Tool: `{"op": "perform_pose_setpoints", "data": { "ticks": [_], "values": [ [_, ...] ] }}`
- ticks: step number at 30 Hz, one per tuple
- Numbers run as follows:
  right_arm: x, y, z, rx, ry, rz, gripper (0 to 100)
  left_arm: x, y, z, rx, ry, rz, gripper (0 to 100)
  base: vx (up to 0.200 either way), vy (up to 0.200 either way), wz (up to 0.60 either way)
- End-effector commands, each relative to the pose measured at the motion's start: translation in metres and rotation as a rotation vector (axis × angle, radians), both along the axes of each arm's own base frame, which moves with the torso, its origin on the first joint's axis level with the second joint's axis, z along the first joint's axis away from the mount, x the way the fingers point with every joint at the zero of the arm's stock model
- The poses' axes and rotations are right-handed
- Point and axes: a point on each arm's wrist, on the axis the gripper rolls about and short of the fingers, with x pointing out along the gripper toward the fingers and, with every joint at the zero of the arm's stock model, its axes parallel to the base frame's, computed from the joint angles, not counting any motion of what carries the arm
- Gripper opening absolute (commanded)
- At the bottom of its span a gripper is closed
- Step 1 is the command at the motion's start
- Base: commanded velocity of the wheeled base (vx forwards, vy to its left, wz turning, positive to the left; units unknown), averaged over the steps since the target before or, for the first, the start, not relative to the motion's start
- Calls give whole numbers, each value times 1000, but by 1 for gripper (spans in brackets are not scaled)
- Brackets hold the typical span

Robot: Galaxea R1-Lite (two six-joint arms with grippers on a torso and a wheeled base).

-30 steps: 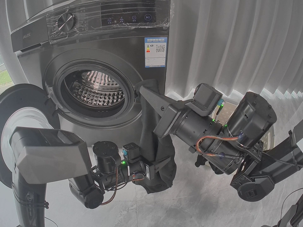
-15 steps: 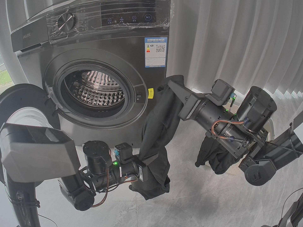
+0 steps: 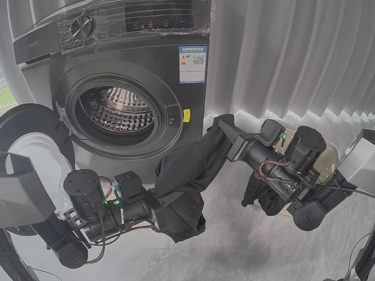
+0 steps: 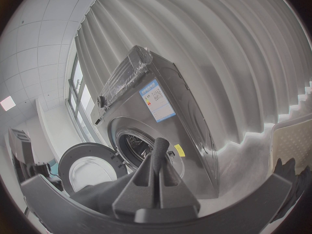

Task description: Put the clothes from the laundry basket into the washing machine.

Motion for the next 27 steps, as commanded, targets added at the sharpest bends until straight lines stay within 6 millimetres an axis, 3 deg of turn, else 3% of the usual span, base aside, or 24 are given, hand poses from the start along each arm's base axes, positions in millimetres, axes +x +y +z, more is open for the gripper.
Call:
{"op": "perform_pose_setpoints", "data": {
  "ticks": [1,7,14,15,20,27],
  "values": [
    [9,5,-25,-37,49,-3,0,-14,9,20,-36,-50,-13,0,0,0,0],
    [6,7,-27,-44,57,8,0,-18,11,28,-53,-71,-25,0,0,0,0],
    [0,6,-46,-91,112,35,0,-16,10,32,-66,-88,-25,0,0,0,0],
    [-1,5,-49,-99,121,41,100,-16,10,31,-64,-85,-24,0,0,0,0],
    [-8,2,-56,-114,135,37,100,-10,10,34,-82,-91,-10,0,0,0,0],
    [-20,-22,-86,-267,213,0,100,-7,9,36,-106,-78,-6,0,0,0,0]
  ]
}}
